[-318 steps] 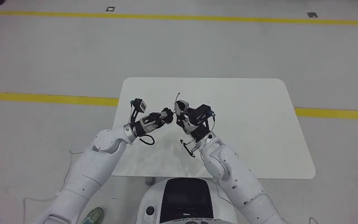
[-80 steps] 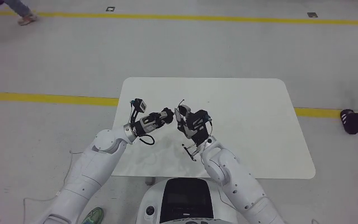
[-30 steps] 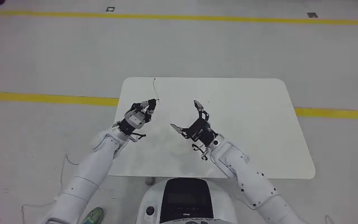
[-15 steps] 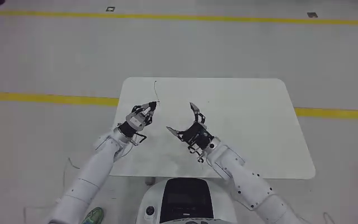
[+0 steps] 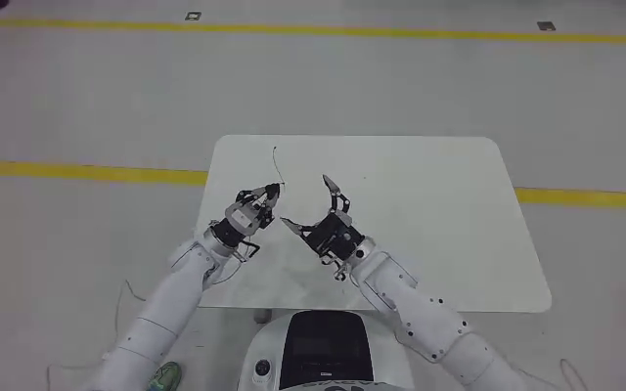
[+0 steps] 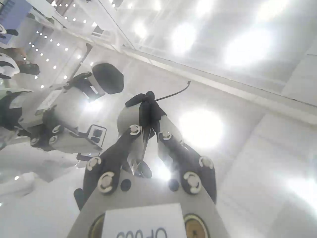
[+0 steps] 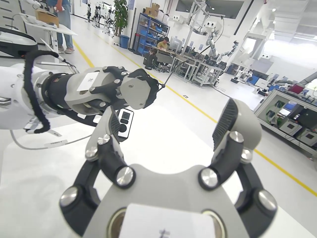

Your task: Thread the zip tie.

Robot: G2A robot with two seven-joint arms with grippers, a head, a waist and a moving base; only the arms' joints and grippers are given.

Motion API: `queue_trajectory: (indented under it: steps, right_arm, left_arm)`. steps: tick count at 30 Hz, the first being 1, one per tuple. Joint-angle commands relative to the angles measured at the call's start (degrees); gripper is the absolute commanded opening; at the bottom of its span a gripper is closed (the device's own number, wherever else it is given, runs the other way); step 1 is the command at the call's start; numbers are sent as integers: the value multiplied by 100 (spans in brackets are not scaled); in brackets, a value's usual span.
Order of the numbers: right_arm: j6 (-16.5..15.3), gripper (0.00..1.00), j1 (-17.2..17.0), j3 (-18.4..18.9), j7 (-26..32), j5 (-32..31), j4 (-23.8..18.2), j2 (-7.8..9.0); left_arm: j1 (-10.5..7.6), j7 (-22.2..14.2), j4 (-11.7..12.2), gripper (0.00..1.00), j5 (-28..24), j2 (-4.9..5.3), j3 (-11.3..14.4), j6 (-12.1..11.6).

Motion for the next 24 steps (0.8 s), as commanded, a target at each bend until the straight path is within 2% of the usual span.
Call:
queue_trajectory:
  steps: [1,8,19,24]
  right_arm:
    - [4,100,-16,5,21,10,-15,-4]
    - [261,100,-45,-27,56,48,-68,-87]
    - [240,100,-71,-40,33,56,-136,-121]
    - [341,100,10,-94,122,0,-89,-171]
  left_arm:
    - [20,134,-43,0,3,-6,-4,-38]
    - [117,111,-66,0,-301,-39,-27,103]
    - [118,79,-67,0,-287,-53,-32,135]
    - [118,79,-67,0,-287,-53,-32,135]
